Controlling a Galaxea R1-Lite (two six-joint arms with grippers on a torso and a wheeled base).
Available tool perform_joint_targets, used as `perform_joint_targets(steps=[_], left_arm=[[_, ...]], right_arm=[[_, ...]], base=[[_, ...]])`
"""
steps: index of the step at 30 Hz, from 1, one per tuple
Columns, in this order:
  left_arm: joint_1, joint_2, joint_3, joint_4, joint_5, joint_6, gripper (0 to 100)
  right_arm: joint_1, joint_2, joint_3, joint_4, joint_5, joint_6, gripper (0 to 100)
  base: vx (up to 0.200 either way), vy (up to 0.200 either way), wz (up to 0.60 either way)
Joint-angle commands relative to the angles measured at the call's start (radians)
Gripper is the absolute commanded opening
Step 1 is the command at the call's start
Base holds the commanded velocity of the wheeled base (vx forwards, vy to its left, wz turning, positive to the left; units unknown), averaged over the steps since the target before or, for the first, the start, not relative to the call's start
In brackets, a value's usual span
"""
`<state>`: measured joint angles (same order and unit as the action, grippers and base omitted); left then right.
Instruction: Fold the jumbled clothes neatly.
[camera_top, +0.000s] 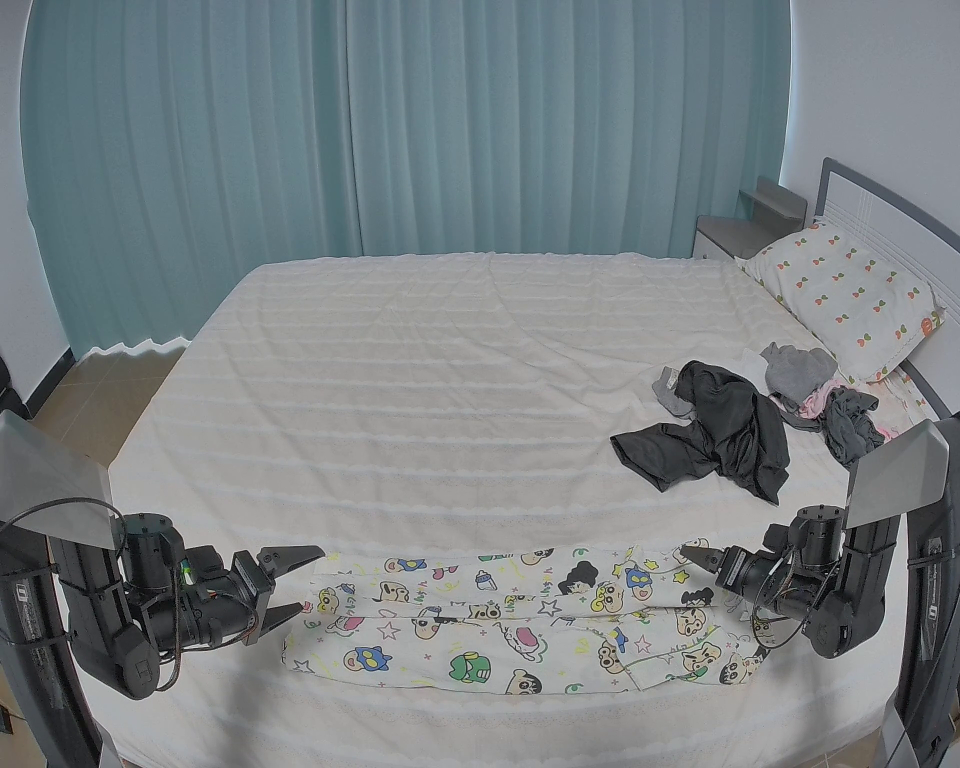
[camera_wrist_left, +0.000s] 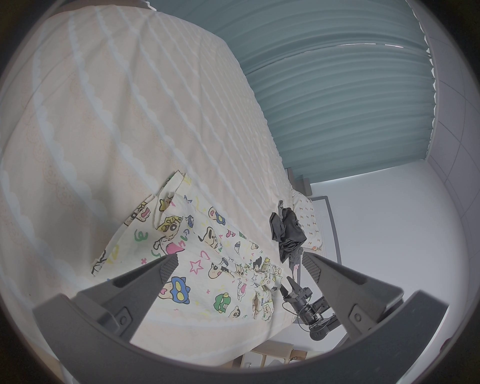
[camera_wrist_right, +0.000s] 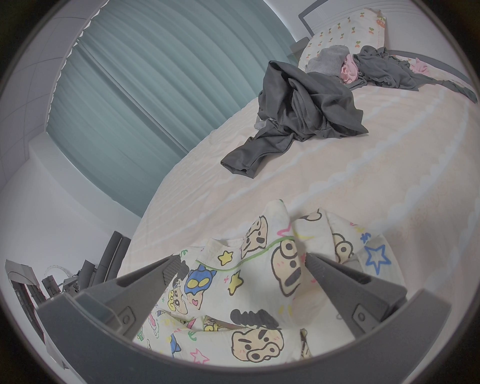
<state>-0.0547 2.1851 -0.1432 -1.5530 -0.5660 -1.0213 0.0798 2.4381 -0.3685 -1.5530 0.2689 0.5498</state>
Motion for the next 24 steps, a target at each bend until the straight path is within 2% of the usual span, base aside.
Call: perform_joint_targets(steps=[1, 12, 24], left_arm=[[-0.001, 0.004, 0.001, -0.018, 0.0, 0.0, 100], [-0.001, 0.004, 0.001, -0.018, -0.002, 0.0, 100], [-0.001, 0.004, 0.001, -0.018, -0.002, 0.001, 100]], right_arm=[[0.002, 0.007, -0.006, -0.012, -0.002, -0.002, 0], [0.028, -0.028, 0.037, -0.013, -0.004, -0.045, 0], [0.008, -0.034, -0.004, -0.013, -0.005, -0.044, 0]], base=[[0.0, 0.0, 0.0], [0.0, 0.0, 0.0], [0.0, 0.0, 0.0]])
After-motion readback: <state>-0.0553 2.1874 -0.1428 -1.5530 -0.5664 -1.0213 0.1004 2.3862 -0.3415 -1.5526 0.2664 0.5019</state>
